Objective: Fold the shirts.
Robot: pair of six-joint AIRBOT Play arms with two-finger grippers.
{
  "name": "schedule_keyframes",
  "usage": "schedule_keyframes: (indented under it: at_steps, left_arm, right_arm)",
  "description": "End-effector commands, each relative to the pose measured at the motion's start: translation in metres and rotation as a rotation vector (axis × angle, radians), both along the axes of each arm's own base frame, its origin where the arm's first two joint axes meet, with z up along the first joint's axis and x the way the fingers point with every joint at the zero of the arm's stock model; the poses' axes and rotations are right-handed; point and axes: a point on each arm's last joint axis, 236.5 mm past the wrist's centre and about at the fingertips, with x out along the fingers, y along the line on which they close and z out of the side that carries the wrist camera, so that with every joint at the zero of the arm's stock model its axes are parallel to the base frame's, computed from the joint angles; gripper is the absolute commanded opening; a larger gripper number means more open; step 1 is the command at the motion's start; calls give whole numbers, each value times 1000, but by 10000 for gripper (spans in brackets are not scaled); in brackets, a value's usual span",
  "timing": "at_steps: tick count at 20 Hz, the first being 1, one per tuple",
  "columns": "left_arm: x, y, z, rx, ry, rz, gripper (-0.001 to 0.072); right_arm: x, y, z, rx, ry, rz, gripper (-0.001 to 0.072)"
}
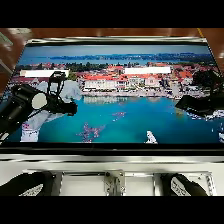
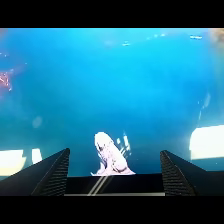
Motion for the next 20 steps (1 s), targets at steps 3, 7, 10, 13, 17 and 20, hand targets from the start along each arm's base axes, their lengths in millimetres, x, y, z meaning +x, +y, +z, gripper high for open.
schedule_keyframes:
  at_steps: [3,7,10,13,17,20]
  left_arm:
    - [0,0,0,0,0,0,535]
    - [0,0,0,0,0,0,535]
    - [0,0,0,0,-1,0,535]
    - [0,0,0,0,0,0,535]
    - [0,0,0,0,-1,0,535]
    - [4,-2,2,-10,-20,-1,535]
  right_arm:
    - [0,0,0,0,1,1,687]
    - [0,0,0,0,1,2,688]
    - [0,0,0,0,1,1,688]
    - [0,1,0,2,1,0,688]
    - [18,21,14,111,-80,-24,688]
    - [22,24,17,122,-100,-13,688]
